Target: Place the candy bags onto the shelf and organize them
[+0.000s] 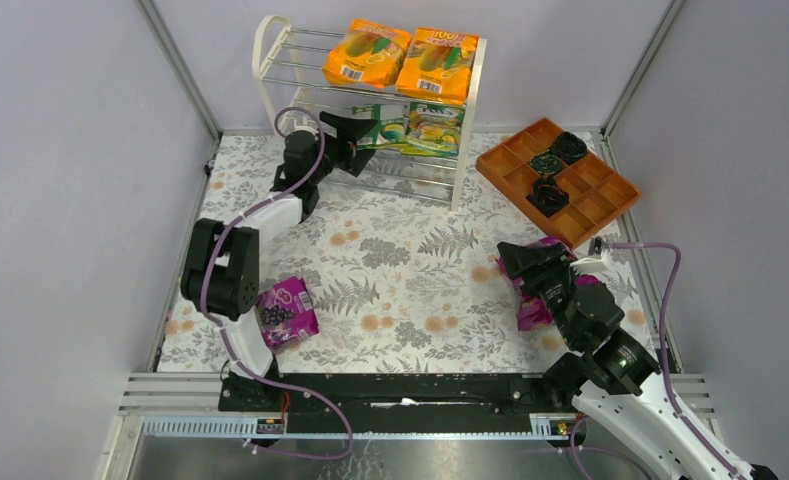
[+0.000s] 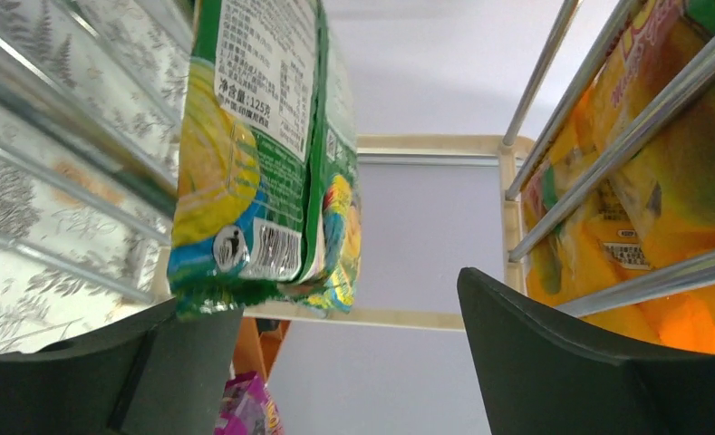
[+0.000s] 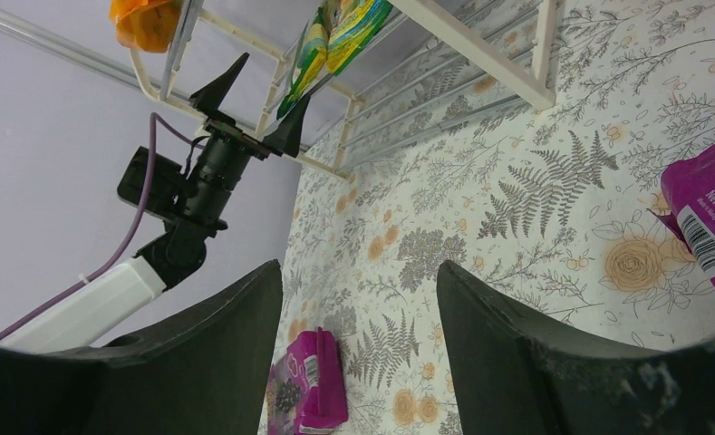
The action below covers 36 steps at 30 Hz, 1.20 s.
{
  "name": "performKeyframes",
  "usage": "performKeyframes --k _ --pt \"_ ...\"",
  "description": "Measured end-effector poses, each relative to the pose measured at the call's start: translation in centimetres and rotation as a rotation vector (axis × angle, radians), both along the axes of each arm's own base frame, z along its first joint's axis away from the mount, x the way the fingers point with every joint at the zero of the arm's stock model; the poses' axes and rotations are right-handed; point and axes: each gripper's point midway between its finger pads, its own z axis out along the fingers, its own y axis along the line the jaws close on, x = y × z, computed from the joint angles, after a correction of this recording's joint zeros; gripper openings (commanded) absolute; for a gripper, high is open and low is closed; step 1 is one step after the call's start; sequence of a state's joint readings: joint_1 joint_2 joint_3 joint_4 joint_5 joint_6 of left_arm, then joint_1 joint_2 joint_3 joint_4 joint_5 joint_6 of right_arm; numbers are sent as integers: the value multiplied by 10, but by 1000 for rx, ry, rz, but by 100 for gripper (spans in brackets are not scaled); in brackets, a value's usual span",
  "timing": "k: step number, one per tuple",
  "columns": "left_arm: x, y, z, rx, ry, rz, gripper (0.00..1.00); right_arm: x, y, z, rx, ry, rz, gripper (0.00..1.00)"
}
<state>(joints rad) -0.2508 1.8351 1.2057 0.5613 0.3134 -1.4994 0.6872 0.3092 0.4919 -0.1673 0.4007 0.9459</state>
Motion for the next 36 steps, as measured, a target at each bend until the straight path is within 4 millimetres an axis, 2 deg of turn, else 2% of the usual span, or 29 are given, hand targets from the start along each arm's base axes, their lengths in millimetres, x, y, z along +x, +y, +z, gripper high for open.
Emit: performKeyframes --k 6,8,11,15,18,20,23,25,26,32,36 --pt "-21 19 -14 112 54 -33 94 1 1 -5 -25 8 3 72" --pt "-33 25 -20 175 67 -47 94 4 4 -11 -59 21 9 82" --pt "-58 35 -23 309 55 -79 96 11 15 -28 -156 66 52 99" --pt "-107 48 -11 523 -26 -115 98 21 48 -52 -285 151 189 100" --pt "-147 58 6 673 -119 -105 99 32 94 -72 -299 205 352 100" --pt "-173 64 17 748 -180 -95 99 37 127 -100 -303 259 458 100" --pt "-204 74 31 816 -250 -74 99 24 177 -145 -319 357 622 100" --pt "-218 86 38 852 -282 -40 99 13 210 -163 -306 395 718 100" --pt "-225 91 40 868 -297 -24 99 8 233 -168 -281 404 771 100" --pt "-242 104 40 961 -318 1 99 -19 337 -173 -120 405 971 100" --pt "-245 101 29 1019 -306 -31 99 -40 368 -190 -68 457 1029 96"
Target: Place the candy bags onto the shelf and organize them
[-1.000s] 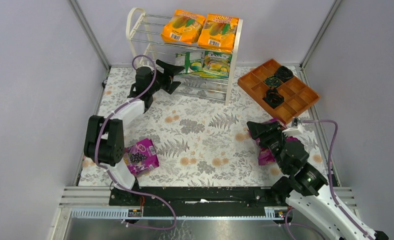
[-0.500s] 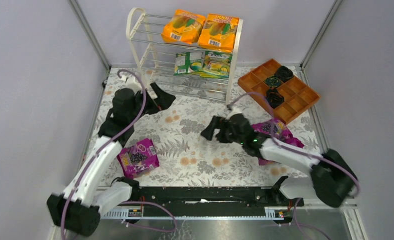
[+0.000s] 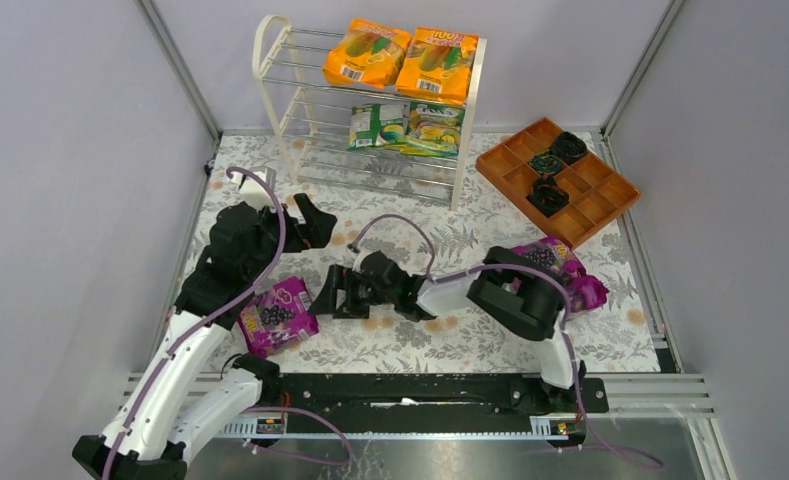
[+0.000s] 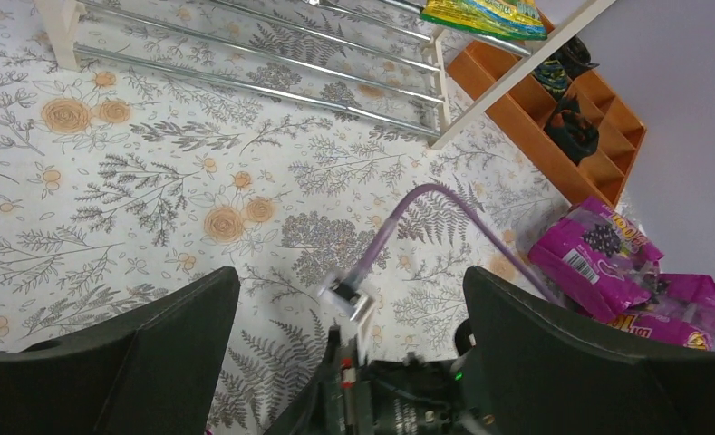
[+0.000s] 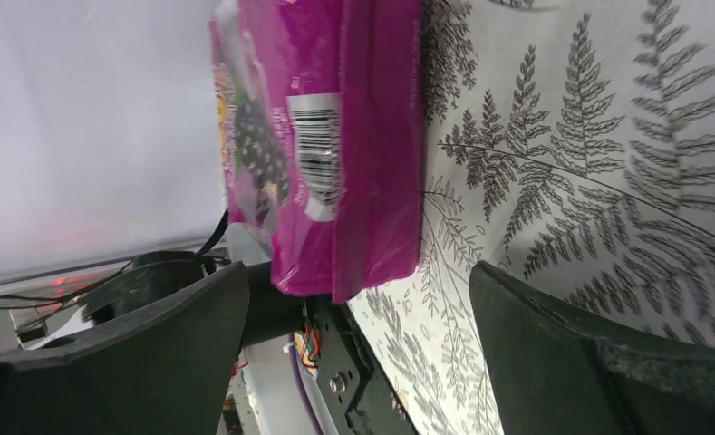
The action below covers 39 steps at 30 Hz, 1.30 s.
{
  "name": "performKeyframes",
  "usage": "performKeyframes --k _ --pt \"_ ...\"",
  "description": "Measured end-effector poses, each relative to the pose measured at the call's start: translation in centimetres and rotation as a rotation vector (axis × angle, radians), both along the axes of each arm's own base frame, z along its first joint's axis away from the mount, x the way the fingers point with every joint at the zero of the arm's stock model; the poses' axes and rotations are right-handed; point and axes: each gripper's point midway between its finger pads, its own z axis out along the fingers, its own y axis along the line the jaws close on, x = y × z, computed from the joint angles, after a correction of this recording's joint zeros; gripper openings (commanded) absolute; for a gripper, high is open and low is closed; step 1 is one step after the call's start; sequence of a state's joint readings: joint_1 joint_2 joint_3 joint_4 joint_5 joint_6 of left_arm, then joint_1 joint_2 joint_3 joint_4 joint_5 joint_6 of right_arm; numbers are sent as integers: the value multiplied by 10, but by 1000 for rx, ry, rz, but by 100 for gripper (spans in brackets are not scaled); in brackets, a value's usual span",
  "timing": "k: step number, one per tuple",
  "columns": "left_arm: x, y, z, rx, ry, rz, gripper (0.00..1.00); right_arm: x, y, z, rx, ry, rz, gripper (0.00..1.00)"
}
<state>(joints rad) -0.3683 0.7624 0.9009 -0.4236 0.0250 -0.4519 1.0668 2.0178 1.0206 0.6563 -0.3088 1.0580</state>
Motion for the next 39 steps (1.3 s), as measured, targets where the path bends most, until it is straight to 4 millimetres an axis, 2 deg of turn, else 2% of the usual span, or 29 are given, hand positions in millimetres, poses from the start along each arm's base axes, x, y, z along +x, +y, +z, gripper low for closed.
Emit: performKeyframes --k 3,6,9,12,15,18,20,24,27,30,35,39 --pt "1 -3 -5 26 7 -9 99 -11 13 -15 -2 47 17 89" --pt "2 -3 -7 40 8 -9 99 -19 32 -15 6 57 48 65" --pt "3 -3 -8 43 11 -6 99 -25 39 -18 -4 62 66 43" --pt "3 -3 -8 44 12 -3 99 -27 39 -22 -14 58 72 27" --pt "3 -3 -8 44 12 -1 99 -25 28 -27 -38 47 49 18" --pt "3 -3 -8 43 12 -1 99 -24 2 -25 -69 27 32 16" --pt "4 -4 -9 40 17 -4 99 -20 -23 -21 -88 10 14 15" --pt "10 -15 -19 22 58 -38 99 2 -80 -18 -152 -29 -50 9" --pt "14 -34 -37 -6 128 -106 99 23 -125 -16 -206 -60 -109 1" --pt "15 -55 -64 -43 234 -191 99 37 -164 -13 -251 -88 -161 0" --pt "0 -85 -115 -166 425 -316 99 41 -195 8 -265 -137 -192 0" --pt "-17 -93 -131 -385 488 -377 99 39 -204 41 -233 -215 -205 0"
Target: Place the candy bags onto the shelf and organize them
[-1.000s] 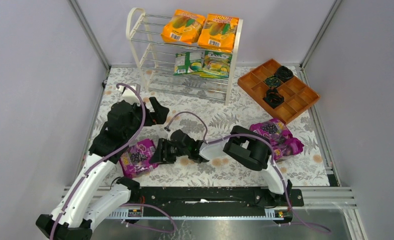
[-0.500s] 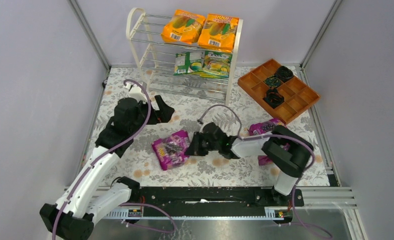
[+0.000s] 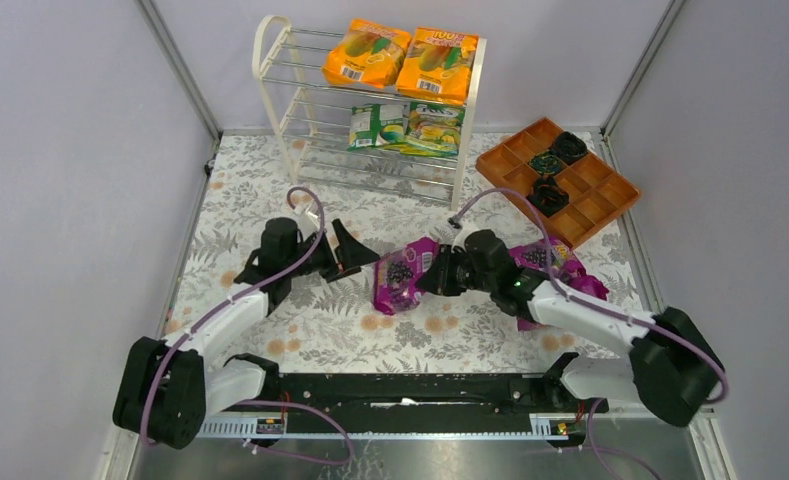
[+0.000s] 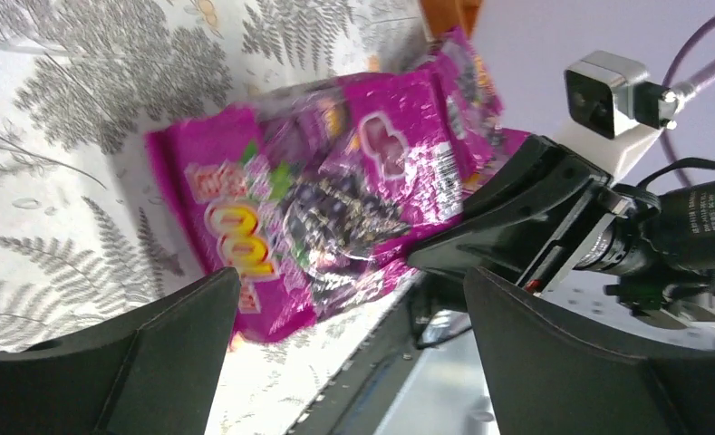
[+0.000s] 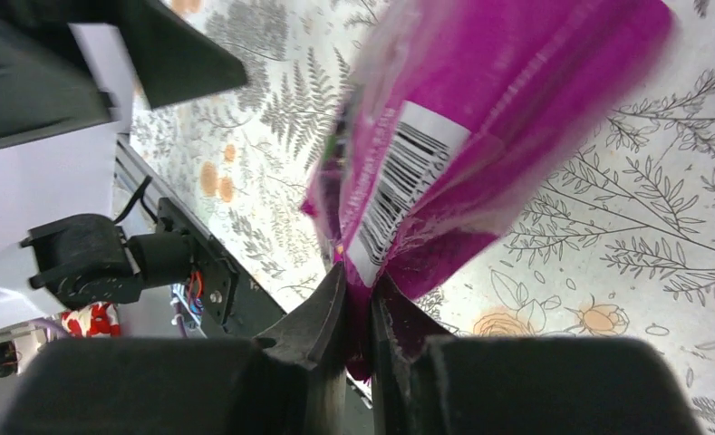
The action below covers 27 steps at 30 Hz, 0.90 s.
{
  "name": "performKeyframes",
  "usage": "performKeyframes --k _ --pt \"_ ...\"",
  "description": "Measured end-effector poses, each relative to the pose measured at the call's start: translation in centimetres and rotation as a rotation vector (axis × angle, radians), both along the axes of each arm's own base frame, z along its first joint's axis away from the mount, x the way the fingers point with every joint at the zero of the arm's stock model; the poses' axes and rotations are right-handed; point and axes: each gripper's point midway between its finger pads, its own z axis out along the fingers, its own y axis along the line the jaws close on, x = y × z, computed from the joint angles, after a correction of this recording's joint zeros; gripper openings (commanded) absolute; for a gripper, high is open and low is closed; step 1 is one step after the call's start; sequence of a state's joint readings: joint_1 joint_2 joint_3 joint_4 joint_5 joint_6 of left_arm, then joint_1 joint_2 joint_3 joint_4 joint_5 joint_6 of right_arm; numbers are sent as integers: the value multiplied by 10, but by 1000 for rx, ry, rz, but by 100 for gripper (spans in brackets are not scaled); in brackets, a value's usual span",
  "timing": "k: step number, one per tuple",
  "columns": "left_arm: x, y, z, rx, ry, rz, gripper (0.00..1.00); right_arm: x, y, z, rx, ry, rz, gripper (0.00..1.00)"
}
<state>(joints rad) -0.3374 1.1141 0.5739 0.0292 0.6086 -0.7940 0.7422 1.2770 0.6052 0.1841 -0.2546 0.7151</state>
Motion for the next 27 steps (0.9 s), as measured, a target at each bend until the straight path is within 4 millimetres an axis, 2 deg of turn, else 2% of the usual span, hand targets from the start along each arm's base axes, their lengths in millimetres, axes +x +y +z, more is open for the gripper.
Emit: performKeyframes --k 2,4,9,14,19,21,27 --pt "-5 1 -3 -107 42 12 99 -1 -5 17 12 -38 -4 0" --pt "-8 -1 4 -200 55 10 99 -1 -10 36 21 -81 -14 0" --pt "-10 -11 55 -382 -25 -52 99 2 -15 88 56 -192 -14 0" --pt "-14 -17 93 -535 -54 -124 99 1 -6 158 156 -335 51 0" --pt "-14 -22 102 -682 41 -166 99 -7 6 217 265 -466 148 0" --pt "-15 -24 102 -715 92 -176 99 -12 10 234 304 -504 189 0" --pt "-36 -34 117 -786 165 -241 99 -19 21 261 364 -561 272 0"
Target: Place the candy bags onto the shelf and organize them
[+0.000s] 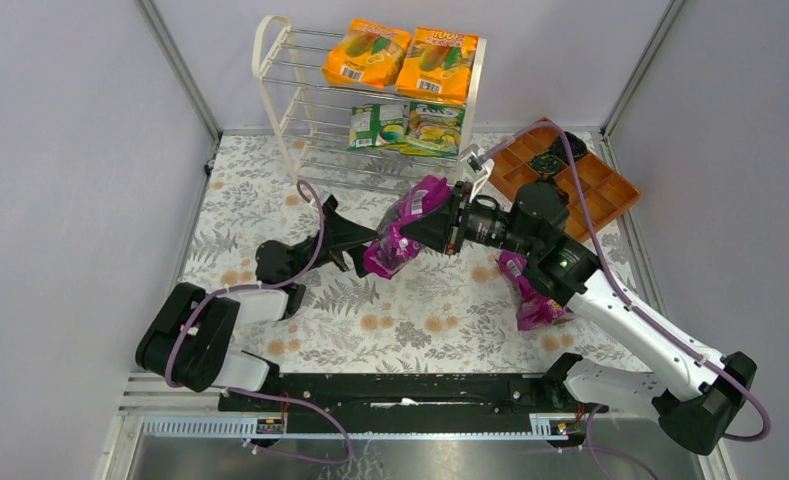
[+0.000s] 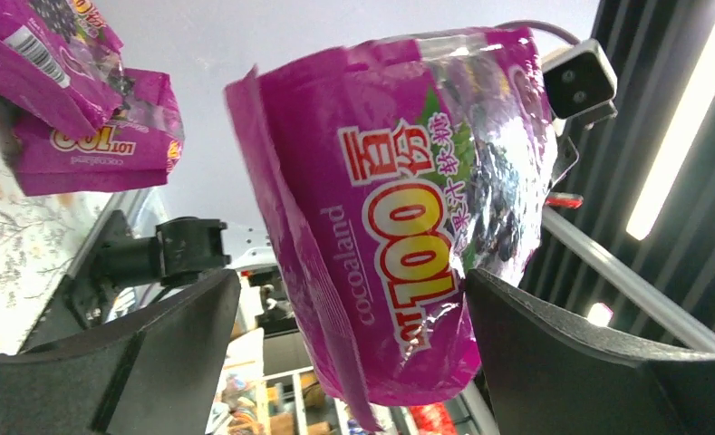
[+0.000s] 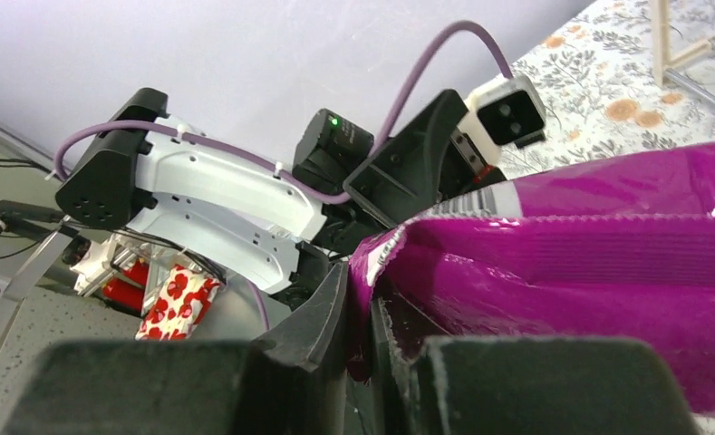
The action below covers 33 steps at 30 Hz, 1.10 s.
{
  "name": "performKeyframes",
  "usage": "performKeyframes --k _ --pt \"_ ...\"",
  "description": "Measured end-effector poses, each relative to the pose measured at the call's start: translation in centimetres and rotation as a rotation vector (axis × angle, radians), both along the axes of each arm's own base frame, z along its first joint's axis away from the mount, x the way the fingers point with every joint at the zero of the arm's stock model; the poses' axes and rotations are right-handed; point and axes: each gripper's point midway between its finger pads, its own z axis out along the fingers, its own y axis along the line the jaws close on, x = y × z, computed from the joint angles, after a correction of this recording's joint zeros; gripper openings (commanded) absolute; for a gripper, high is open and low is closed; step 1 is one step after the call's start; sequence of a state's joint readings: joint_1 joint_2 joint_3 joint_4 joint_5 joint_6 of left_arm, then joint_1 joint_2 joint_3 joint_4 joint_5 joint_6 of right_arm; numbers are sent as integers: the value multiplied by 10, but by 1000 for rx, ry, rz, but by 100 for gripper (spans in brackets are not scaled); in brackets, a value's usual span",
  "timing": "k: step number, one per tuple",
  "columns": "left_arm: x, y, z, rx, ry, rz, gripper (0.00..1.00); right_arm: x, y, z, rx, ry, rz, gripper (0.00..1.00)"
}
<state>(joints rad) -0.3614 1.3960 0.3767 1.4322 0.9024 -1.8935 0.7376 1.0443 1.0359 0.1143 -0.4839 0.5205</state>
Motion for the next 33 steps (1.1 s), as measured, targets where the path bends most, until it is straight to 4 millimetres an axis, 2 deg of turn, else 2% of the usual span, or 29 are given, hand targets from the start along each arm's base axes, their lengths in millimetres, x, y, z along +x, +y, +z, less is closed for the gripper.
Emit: performKeyframes --k 6,11,16,18,21,27,30,32,33 --pt "-7 -7 1 -49 157 -40 99 -1 17 10 51 -25 87 0" --pt "-8 -8 10 -85 183 -33 99 -5 22 16 132 -64 132 0" --pt "-9 -10 12 -96 194 -36 99 -12 18 -3 188 -71 149 0" --pt "-8 -8 5 -86 213 -24 99 -12 16 -18 181 -52 137 0" --pt "-1 2 -22 -35 285 34 99 -11 11 -39 157 -20 102 0" --pt "18 25 -63 135 250 204 99 -3 9 -110 62 119 60 0" --pt "28 38 -88 262 220 304 99 7 9 -151 -18 221 17 14" --pt "31 43 -106 359 201 342 99 15 4 -183 -103 296 -36 18" --pt "33 45 -115 417 192 352 99 19 -1 -204 -173 344 -81 28"
